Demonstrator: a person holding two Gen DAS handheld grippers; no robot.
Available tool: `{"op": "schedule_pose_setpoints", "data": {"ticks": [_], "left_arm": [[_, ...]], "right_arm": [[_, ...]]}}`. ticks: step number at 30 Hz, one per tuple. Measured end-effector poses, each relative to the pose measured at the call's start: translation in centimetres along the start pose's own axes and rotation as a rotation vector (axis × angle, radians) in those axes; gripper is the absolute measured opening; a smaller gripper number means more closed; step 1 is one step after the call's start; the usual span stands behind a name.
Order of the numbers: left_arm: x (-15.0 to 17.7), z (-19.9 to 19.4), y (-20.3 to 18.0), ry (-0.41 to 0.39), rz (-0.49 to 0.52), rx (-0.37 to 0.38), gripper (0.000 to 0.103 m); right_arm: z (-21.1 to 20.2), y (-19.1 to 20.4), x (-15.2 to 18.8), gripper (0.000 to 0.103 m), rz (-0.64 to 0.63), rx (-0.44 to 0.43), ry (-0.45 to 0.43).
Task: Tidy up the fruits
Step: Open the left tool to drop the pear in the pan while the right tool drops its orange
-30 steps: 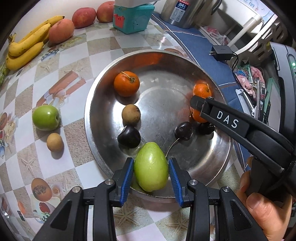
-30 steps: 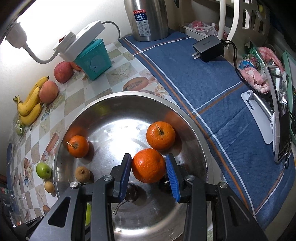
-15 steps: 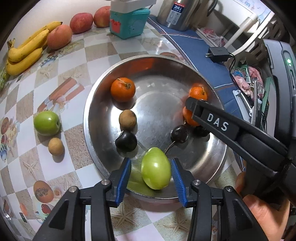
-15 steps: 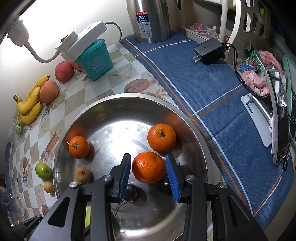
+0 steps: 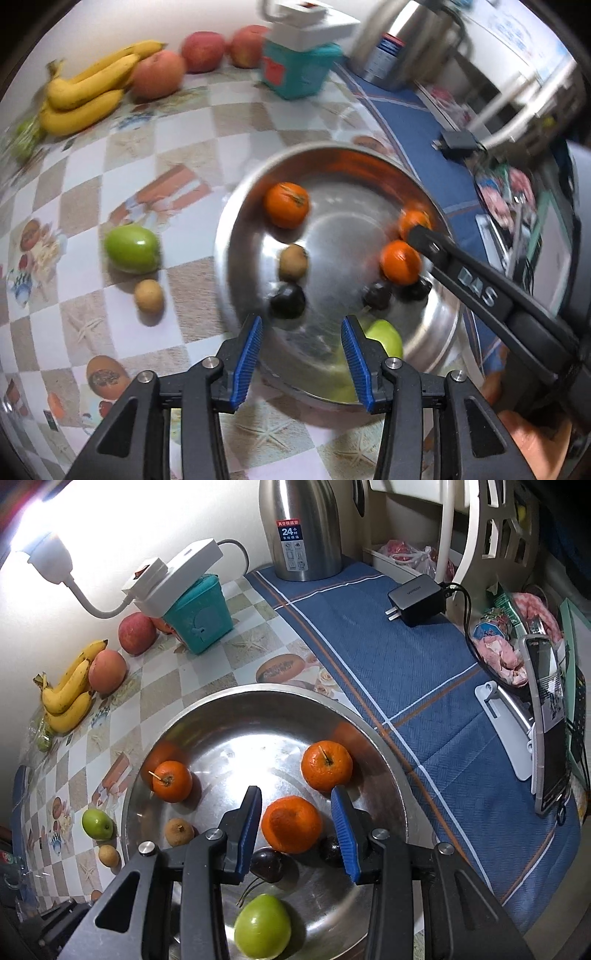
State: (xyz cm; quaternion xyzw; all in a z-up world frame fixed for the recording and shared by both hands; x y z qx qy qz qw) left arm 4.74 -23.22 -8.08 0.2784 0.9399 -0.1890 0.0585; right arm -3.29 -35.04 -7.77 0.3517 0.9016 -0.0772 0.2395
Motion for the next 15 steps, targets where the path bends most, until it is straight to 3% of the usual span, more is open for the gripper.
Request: {"op": "schedule_pose_setpoints", "data": {"ticks": [15], "left_arm": [[-1.4, -1.8, 7.9, -0.041, -0.29, -0.109, 0.053]], "right_arm": [[-0.8, 3.0, 0.8, 0.04, -0.065, -0.029, 0.053]]}}
Point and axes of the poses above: each gripper's, at about its wrist camera, not at the fingertips, and z roughly the way its jaws point, y to its left, x to its underside, the point moved 4 cm from there along z, roughly the way its jaws point, and after that the axes turned 7 degrees about -z, right-handed, at the moved point
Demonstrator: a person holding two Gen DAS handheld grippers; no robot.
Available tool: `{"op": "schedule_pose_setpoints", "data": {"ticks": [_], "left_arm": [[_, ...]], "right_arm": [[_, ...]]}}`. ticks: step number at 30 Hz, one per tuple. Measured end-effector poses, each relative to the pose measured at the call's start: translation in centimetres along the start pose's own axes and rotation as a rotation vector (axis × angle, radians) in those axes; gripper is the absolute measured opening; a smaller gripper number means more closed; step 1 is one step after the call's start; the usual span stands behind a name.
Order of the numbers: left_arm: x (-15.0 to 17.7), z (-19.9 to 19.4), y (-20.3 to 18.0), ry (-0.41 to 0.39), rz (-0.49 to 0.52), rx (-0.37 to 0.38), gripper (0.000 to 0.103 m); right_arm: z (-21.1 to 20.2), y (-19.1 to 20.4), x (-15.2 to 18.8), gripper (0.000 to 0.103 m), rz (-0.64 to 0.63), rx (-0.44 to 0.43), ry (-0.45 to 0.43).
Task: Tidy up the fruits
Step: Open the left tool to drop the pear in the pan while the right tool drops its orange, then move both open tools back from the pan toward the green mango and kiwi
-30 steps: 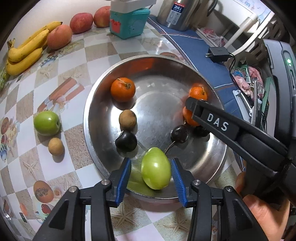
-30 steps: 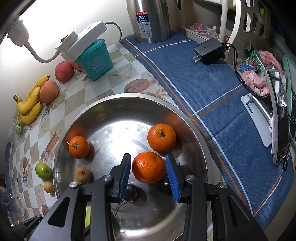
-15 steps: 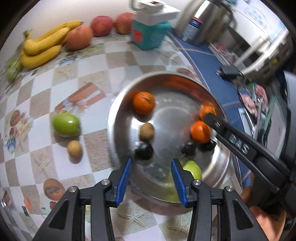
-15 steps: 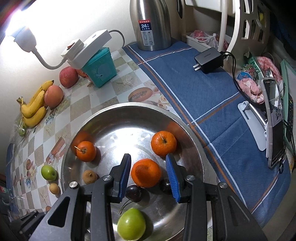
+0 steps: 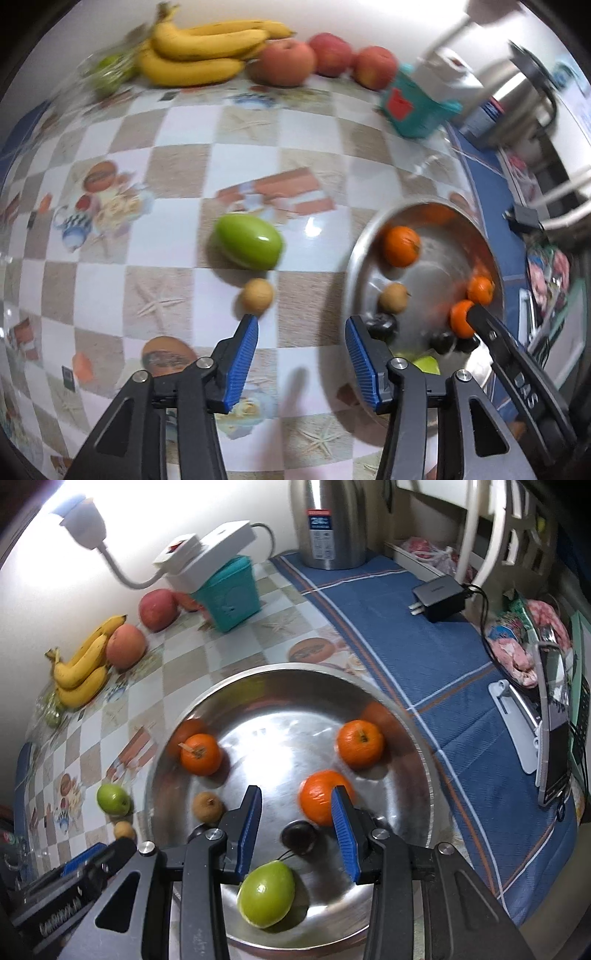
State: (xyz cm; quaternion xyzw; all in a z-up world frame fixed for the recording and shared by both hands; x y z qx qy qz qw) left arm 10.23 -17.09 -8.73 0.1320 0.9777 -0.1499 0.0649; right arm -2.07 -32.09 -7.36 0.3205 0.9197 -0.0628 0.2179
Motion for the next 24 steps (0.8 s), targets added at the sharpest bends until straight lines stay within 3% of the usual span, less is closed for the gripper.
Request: {"op": "schedule_pose_setpoints", "data": {"ticks": [7, 13, 17, 20, 24], "left_arm": [[-1.2, -0.7, 2.5, -0.032, -0.068, -0.025, 0.058], [-1.1, -0.4, 2.9, -0.018, -0.068, -0.042, 0.065], [-1.0, -0.3, 2.9, -0.022, -0.063, -0.073, 0.079], [-1.0, -0.2, 3.1, -0.025, -0.067, -0.091, 0.084], [-1.0, 0.1, 3.5, -0.021, -0.078, -0.11, 0.098]], "right_arm": [[-0.6, 2.3, 0.2, 0.041, -0.058, -0.02, -0.005], [-0.4, 3.2, 0.3, 0.044, -0.087, -0.022, 0.001], [-0.1, 3.6, 0.5, 0.059, -0.106, -0.018, 0.007], [0.1, 3.6, 0.5, 0.07, -0.109, -0.012, 0.01], [0.3, 3.5, 0.6, 0.078, -0.112, -0.007, 0.012]]}}
Point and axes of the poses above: each gripper's, at about its wrist camera, not at the fingertips, and z roughly the way its jaws point, y to its left, x to its underside, the point moved 4 cm from there along z, roughly the way its jaws point, and after that the axes turned 7 degrees about -z, right-handed, at the moved point
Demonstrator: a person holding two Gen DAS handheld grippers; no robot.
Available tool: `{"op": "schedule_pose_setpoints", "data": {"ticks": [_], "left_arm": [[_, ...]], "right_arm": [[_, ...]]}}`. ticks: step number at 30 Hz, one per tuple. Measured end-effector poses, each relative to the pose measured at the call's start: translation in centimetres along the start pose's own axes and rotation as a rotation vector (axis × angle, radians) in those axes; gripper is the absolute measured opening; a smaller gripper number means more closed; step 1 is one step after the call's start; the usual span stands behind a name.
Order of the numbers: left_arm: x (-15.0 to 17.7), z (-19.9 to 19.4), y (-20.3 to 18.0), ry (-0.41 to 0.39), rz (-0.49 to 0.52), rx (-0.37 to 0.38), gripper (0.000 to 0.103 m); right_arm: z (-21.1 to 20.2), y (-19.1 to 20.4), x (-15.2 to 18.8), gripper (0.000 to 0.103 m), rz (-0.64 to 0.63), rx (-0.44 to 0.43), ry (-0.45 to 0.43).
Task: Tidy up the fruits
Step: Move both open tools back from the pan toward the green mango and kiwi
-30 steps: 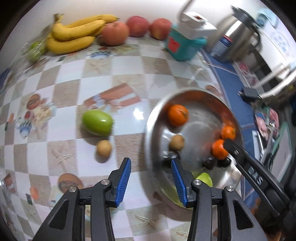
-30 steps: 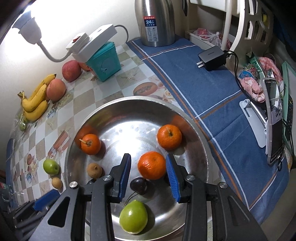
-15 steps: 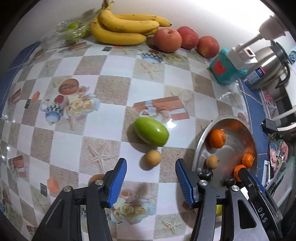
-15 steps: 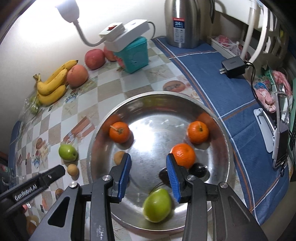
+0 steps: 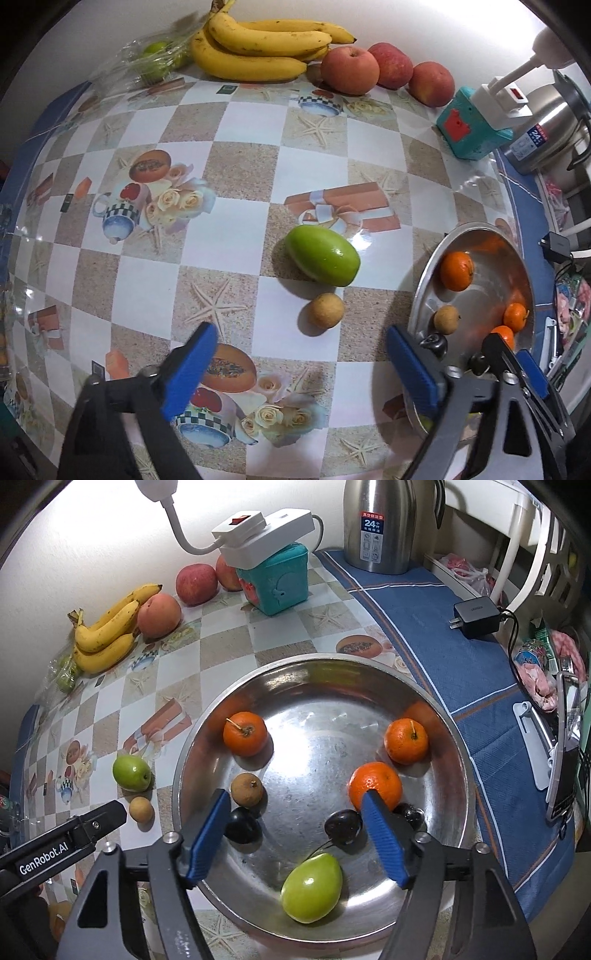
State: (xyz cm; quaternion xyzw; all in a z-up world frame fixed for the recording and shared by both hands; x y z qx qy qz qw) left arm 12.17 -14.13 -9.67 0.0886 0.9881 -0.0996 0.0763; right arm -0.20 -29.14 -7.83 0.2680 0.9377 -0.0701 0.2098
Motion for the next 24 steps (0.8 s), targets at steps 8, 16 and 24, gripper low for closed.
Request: {"op": "schedule_pose_setpoints", "data": {"ticks": [8, 16, 24], "left_arm": [[-0.1, 0.2, 0.6, -0.007, -0.019, -0.024, 0.103], [-0.1, 0.3, 1.1, -0.008, -0.032, -0.035, 0.103], [-0.3, 0.3, 1.2, -0.029, -0.013, -0.066, 0.103]], "right_arm": [[0.1, 0.0, 0.0, 0.079, -0.005, 0.005, -0.004], [0.1, 0.1, 0.0, 0.091, -0.012, 0.008, -0.012], [0.1, 0.0, 0.0, 0.102, -0.014, 0.022, -0.02]]}}
Point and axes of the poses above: each gripper's, at about its wrist camera, not at the fingertips, and z roughly the way its jaws point, y to its left, x to its underside, the point moved 4 cm from there along z, roughly the way its jaws point, and after that the axes turned 7 degrees about -z, right-handed, at the moved point
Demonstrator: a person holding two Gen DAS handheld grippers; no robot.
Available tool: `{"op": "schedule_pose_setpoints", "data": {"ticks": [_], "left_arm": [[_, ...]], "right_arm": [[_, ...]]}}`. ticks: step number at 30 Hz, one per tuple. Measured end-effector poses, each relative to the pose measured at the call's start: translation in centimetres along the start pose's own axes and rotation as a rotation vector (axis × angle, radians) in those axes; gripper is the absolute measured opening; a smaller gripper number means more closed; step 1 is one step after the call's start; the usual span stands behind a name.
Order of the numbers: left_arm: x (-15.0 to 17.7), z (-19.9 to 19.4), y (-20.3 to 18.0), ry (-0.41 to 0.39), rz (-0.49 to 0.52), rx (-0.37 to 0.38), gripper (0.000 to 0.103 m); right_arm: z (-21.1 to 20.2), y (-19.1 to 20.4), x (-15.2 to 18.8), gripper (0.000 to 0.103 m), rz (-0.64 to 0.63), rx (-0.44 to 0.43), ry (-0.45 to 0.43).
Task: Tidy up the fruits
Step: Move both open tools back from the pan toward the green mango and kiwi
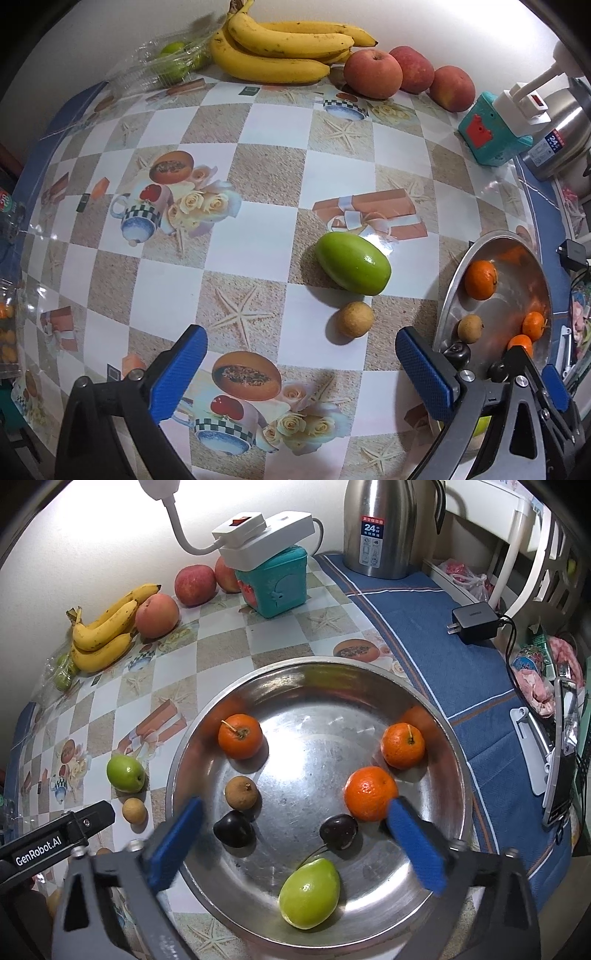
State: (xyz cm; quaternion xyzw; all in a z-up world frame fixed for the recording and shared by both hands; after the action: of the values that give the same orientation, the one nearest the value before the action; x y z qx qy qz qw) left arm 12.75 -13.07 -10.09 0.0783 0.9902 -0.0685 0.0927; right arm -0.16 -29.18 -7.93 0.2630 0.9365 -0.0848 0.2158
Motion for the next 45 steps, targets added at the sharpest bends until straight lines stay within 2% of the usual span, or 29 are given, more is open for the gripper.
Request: {"op": "schedule_pose_setpoints", "data": {"ticks": [7, 14, 18, 22, 29, 32, 38, 41, 45], "left_arm": [[-0.7, -0.8, 0.2, -0.053, 0.034, -0.025, 0.103], [-1.9, -2.1, 0.3, -0.115, 0.06, -0.019, 0.103], [-2.8, -3.3, 1.3, -0.186, 0.056, -0.077, 0.103], [-3.7, -3.8, 1.9, -0.22, 0.043, -0.127, 0.103], [-4.8, -3.7, 1.2, -0.208, 0.082, -0.156, 0.103], [-5.8, -4.3, 1.1, -0.229, 0.081, -0.147, 0.103], [-7.0, -4.1, 2.0, -0.221, 0.064, -0.106, 0.103], [-7.5, -3.6, 3.4, -0.19, 0.05, -0.049, 0.103], [-8.1, -3.1, 6.3, -0.151, -0.002, 0.015, 0.103]], "right_arm": [[0.0, 0.2, 0.0, 0.102, -0.016, -0.001, -0.009], [-0.2, 0.8, -0.2, 0.102, -0.028, -0.021, -0.027], [-0.5, 0.9, -0.4, 0.102, -0.026, -0.031, -0.049], [-1.0, 0.9, -0.8, 0.102, -0.016, -0.034, -0.074], [-1.5, 1.3, -1.3, 0.102, -0.023, -0.03, -0.102], [-1.5, 1.3, -1.4, 0.102, -0.019, -0.022, -0.107], [-1.5, 1.8, -1.8, 0.102, -0.025, -0.01, -0.127], [-1.7, 2.0, -2.0, 0.102, -0.031, 0.01, -0.146], [-1.7, 2.5, -2.2, 0.102, -0.024, -0.01, -0.156]]}}
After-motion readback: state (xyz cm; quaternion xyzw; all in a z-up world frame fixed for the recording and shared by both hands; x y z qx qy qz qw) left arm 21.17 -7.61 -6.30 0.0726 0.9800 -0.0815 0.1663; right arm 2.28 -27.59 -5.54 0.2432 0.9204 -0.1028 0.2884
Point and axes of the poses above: each gripper's, at about its wrist camera, not at the fingertips, and z roughly the way its jaws point, y to its left, x to its underside, the point moved 4 cm from there along z, roughly the way its jaws point, and after that the axes turned 7 degrees about -z, right-handed, at the moved point
